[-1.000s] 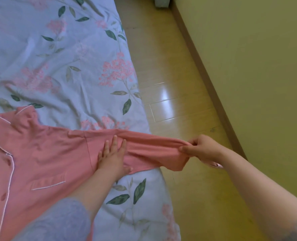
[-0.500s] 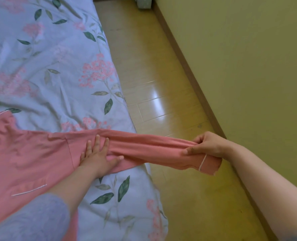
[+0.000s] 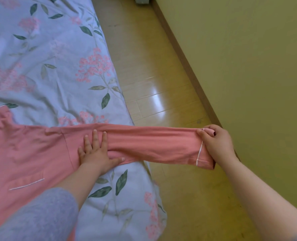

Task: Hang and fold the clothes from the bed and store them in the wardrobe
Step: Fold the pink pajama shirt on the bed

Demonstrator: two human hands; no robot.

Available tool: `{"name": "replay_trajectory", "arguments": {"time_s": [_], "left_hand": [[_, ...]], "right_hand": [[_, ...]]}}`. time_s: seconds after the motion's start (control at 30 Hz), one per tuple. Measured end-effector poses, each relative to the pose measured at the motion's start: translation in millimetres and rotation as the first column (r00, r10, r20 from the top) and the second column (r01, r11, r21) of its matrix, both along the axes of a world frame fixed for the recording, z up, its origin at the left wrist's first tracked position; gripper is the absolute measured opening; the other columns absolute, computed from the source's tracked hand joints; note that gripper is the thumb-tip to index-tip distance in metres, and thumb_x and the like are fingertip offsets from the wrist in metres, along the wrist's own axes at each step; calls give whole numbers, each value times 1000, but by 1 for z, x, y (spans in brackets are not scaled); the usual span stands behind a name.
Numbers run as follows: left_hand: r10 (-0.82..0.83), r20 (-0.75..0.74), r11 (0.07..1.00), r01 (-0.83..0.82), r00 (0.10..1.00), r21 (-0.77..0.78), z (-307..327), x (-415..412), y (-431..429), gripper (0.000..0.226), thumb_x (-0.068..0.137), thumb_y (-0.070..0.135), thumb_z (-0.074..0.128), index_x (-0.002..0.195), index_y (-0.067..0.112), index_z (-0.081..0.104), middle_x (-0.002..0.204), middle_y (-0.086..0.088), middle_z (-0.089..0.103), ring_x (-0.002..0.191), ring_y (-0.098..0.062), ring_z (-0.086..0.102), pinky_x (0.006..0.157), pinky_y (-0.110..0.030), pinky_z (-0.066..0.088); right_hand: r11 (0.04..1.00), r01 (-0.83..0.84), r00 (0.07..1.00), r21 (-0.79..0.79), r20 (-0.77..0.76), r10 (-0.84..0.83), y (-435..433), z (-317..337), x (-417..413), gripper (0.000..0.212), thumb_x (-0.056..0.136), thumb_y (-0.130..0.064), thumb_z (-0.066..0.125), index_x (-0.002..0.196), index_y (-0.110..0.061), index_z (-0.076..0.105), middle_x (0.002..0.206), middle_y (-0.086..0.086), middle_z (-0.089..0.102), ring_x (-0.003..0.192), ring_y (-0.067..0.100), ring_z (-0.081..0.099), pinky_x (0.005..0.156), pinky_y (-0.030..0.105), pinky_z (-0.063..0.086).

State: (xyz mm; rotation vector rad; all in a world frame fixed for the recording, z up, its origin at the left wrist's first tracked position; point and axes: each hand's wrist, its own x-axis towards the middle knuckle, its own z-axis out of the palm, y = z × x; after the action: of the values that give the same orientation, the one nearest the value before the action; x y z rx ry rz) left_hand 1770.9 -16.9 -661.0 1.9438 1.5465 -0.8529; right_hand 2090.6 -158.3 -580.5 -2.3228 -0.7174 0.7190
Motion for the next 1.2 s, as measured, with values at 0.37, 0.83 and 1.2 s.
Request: {"name": "replay_trajectory", "arguments": {"time_s": [0.37,0.83,1.2], "left_hand": [[-373,116,928,371,921,42,2,6,-18,118,57,96,38,130,50,-42,139,6,-57,137,-35,-40,108,-70,-8],[-6,173,999,0,985,33,31,-38,-16,133,63,76,65,153,15,-12,160,-6,-21,147,-29,-20,120,-44,0],[513,581,846,-486,632,-218,76,-110,-4,57,87,25,70,137,6,50,141,-12,52,127,-23,51,106,-28,39]], "right_hand": [[904,424,710,49,-637,-298,29,15,4,16,93,-19,65,104,-8,69,88,3,74,70,14,70,59,34,59],[880,392,887,267,-364,-285,67,70,-41,19,96,-23,57,81,-18,66,84,5,66,76,20,60,69,36,50],[837,307,910,453,-399,-117,115,136,-171,15,96,-21,58,85,-15,66,84,6,64,79,22,59,71,38,47]]}}
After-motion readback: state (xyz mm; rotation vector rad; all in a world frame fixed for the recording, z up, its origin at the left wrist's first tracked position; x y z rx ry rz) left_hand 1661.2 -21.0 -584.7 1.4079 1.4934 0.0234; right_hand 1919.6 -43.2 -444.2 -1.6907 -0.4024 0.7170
